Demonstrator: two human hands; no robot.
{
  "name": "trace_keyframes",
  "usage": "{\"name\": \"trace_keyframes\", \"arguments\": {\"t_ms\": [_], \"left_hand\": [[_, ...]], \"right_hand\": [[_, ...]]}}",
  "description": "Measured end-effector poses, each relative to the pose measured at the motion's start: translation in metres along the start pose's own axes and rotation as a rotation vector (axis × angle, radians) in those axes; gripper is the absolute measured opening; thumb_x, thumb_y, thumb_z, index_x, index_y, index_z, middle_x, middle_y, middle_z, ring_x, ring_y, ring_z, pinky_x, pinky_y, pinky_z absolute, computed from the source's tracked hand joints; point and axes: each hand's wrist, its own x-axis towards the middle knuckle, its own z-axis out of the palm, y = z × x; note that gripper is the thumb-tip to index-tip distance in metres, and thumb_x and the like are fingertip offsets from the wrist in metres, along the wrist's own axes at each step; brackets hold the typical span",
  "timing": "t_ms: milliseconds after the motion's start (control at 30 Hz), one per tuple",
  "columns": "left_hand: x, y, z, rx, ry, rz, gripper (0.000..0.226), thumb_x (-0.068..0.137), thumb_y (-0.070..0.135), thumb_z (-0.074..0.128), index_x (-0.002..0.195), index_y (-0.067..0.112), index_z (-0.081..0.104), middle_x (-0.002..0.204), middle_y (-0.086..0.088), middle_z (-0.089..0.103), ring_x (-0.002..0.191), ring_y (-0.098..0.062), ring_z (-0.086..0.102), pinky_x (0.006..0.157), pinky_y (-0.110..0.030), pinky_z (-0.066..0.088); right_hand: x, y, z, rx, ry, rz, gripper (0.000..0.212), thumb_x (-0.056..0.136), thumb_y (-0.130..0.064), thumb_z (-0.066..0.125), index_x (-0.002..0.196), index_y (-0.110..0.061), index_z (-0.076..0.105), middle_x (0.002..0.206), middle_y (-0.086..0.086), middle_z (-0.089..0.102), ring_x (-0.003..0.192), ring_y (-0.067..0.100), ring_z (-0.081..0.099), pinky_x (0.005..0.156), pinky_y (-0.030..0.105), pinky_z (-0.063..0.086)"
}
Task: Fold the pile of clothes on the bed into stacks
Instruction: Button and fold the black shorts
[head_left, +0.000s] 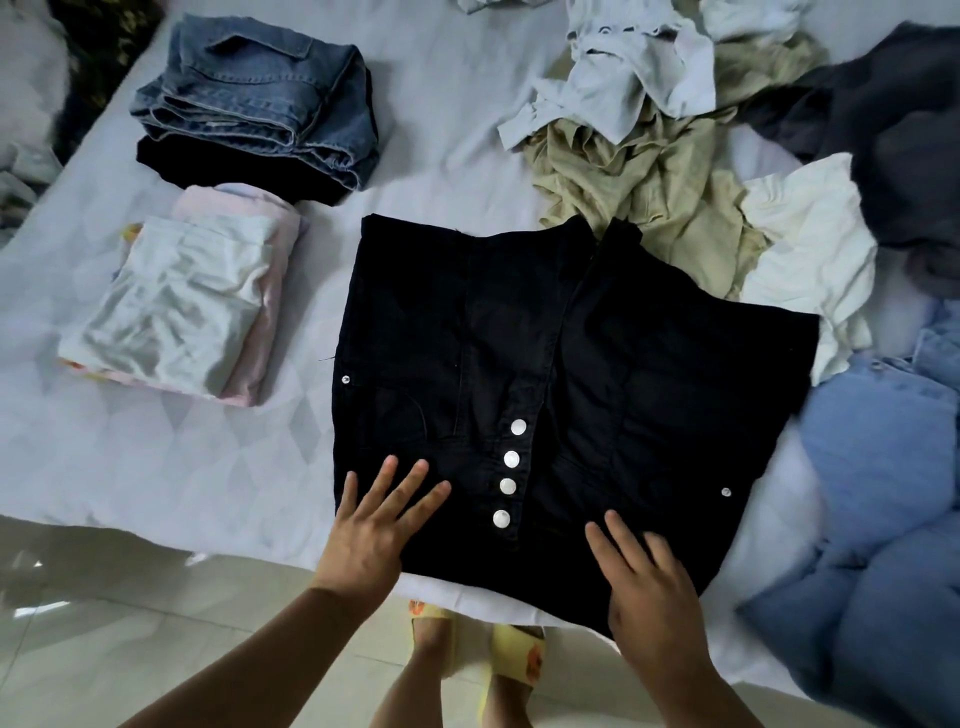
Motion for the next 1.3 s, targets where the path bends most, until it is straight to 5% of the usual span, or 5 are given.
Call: {"name": "trace_keyframes", "arguments": {"t_ms": [167, 300, 600, 1067, 1300], "left_hand": [[0.0, -0.001, -0.023, -0.048, -0.166, 0.064, 0.076, 0.063, 0.007, 0.063, 0.133, 0.029, 0.042, 0.13, -0.005, 0.059, 0.119, -0.038, 0.054, 0.09, -0.058, 0.048], [0.01, 0.016, -0.04, -0.127, -0.237, 0.064, 0.062, 0.087, 0.063, 0.035, 0.136, 0.026, 0.046, 0.146, -0.004, 0.041, 0.137, -0.025, 0.03, 0.11, -0.052, 0.017], [0.175, 0.066, -0.044, -0.021, -0.176, -0.004, 0.059, 0.102, 0.035, 0.016, 0.147, 0.016, -0.017, 0.153, 0.001, -0.026, 0.142, -0.018, -0.022, 0.118, -0.038, -0.006], [0.327, 0.032, -0.044, -0.239, -0.207, 0.087, 0.081, 0.089, 0.027, 0.058, 0.15, 0.032, 0.004, 0.159, -0.003, -0.001, 0.146, -0.021, -0.007, 0.117, -0.045, -0.006], [0.345, 0.033, -0.045, -0.201, -0.118, 0.021, 0.075, 0.089, 0.04, 0.058, 0.149, 0.023, 0.016, 0.139, -0.008, 0.042, 0.122, -0.027, 0.047, 0.1, -0.035, 0.034]], "right_hand": [[0.0, -0.002, -0.023, 0.028, -0.158, -0.007, 0.049, 0.067, -0.017, 0.04, 0.104, -0.014, 0.072, 0.108, 0.008, 0.068, 0.076, 0.027, 0.06, 0.054, 0.036, 0.051], [0.022, -0.007, -0.043, 0.08, -0.151, 0.085, 0.062, 0.089, -0.06, 0.032, 0.113, -0.017, 0.069, 0.11, 0.003, 0.067, 0.091, 0.026, 0.06, 0.075, 0.04, 0.046], [0.169, 0.01, -0.049, -0.012, -0.121, 0.148, 0.064, 0.094, -0.035, 0.049, 0.149, -0.016, 0.023, 0.157, 0.016, 0.01, 0.143, 0.037, 0.011, 0.112, 0.052, 0.018], [0.268, 0.084, -0.044, 0.171, -0.247, 0.47, 0.069, 0.097, -0.051, 0.031, 0.151, -0.021, 0.001, 0.159, 0.007, -0.002, 0.145, 0.028, -0.005, 0.113, 0.055, -0.002], [0.287, 0.074, -0.041, 0.118, -0.148, 0.42, 0.069, 0.087, -0.037, 0.056, 0.144, -0.018, 0.023, 0.142, 0.008, 0.035, 0.134, 0.027, 0.028, 0.11, 0.048, 0.015]]}}
